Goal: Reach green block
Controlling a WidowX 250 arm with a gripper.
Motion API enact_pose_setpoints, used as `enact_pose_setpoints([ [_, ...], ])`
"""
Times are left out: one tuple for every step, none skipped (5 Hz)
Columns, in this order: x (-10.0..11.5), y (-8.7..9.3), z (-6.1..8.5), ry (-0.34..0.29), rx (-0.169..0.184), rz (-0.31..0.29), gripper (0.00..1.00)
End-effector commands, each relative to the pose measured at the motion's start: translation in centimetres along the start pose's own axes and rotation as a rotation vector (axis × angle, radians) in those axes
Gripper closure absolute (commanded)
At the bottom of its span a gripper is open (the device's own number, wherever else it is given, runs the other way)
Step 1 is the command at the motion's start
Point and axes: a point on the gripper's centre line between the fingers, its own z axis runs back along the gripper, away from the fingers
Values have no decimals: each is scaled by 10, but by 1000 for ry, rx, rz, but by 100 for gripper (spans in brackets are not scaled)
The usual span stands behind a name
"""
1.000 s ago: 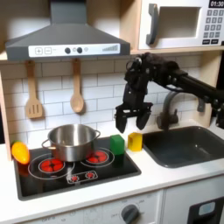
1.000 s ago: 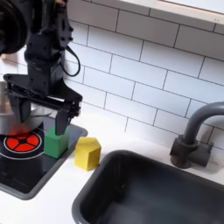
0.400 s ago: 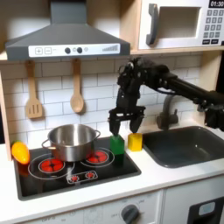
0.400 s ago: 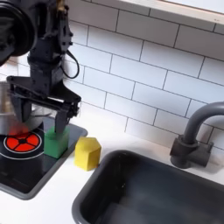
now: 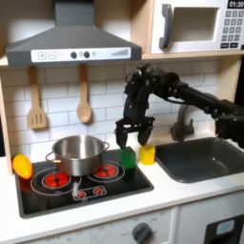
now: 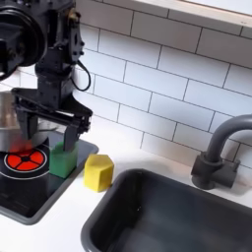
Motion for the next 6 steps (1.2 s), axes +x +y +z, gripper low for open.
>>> enact_pose_setpoints([
  [9,-4,-10,21,3,-1,0],
  [11,-3,-13,27,2,1,0],
  [11,-1,-17,35,8,0,0],
  [11,-3,-22,46,13,-1,0],
  [11,-1,-28,61,17,0,0],
  [13,-6,-31,65,13,-3,0],
])
